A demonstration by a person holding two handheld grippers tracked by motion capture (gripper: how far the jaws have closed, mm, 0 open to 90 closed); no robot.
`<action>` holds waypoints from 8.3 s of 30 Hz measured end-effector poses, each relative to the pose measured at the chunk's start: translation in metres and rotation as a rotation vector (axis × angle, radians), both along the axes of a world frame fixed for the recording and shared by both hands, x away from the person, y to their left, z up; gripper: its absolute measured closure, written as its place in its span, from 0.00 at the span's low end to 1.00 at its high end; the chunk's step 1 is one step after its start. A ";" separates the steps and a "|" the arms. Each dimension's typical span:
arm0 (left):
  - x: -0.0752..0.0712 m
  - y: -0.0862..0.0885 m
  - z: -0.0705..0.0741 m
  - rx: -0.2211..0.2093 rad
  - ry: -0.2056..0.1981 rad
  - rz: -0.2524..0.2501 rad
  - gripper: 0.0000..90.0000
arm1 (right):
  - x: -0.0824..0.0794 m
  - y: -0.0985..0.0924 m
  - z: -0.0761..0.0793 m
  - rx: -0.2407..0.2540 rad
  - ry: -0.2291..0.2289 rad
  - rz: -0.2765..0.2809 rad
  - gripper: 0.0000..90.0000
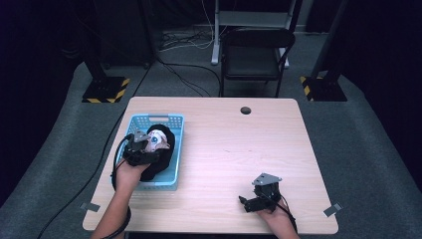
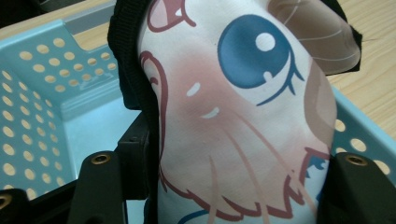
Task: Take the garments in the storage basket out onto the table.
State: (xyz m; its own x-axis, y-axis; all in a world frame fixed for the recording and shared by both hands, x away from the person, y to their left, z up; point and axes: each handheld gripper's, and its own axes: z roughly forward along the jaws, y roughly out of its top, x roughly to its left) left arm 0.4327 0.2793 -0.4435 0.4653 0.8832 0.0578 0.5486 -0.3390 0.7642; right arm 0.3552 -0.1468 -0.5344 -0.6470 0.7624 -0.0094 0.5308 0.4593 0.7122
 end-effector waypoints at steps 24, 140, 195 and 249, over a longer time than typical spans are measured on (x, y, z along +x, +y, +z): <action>-0.034 -0.013 0.050 -0.054 -0.131 -0.083 0.43 | 0.000 0.000 0.000 0.001 0.000 -0.001 0.00; -0.064 -0.151 -0.014 0.086 0.117 -0.517 0.43 | 0.000 0.000 0.000 0.003 0.000 0.001 0.00; -0.056 -0.165 -0.051 0.105 0.197 -0.511 0.17 | 0.000 0.000 0.000 0.003 0.001 0.001 0.00; -0.059 -0.151 -0.009 0.002 0.121 -0.504 0.07 | 0.000 0.000 0.000 0.002 0.001 0.001 0.00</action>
State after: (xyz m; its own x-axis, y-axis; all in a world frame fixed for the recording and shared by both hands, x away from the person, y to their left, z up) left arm 0.3734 0.1284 -0.4520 0.8365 0.5476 -0.0215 0.4013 -0.5852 0.7046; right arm 0.3552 -0.1470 -0.5343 -0.6477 0.7618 -0.0071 0.5310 0.4581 0.7129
